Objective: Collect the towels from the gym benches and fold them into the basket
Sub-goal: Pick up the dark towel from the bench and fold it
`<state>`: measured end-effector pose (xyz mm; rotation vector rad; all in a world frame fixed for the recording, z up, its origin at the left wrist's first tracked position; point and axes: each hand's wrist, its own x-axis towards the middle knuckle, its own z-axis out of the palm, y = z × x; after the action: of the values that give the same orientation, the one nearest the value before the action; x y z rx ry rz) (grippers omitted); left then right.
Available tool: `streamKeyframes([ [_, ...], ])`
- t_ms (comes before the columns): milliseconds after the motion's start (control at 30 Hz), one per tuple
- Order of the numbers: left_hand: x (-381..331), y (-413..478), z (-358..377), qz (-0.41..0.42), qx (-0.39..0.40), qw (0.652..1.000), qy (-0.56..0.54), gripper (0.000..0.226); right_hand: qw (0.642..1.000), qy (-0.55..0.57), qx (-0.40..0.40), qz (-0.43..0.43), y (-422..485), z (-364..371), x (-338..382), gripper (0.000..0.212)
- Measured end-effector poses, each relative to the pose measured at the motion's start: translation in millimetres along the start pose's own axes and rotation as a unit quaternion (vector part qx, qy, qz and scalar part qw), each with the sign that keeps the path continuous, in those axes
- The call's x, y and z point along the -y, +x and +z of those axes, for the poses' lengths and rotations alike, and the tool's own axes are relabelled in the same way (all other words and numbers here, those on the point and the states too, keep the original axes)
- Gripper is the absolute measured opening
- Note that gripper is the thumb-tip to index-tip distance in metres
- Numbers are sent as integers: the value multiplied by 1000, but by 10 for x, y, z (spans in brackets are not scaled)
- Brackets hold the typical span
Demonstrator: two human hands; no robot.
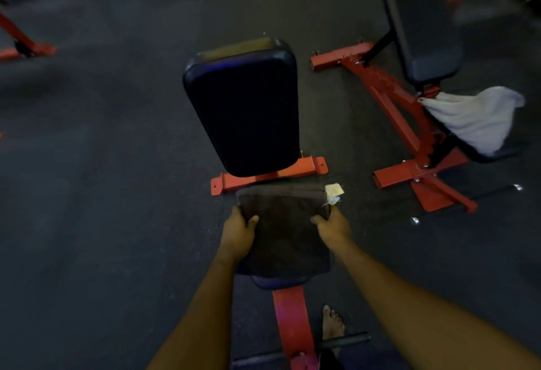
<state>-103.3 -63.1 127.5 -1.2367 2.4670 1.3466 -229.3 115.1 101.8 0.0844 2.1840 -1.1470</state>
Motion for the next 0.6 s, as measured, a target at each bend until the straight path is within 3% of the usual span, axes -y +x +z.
streamKeyframes([
  [300,-832,-1235,32,151,41,988,6,34,985,72,-158,-26,-1563,-1057,-245,54],
  [600,-1760,-2661,1399,295,158,940,67,36,934,163,-319,7,-3071,-2571,-1609,51],
])
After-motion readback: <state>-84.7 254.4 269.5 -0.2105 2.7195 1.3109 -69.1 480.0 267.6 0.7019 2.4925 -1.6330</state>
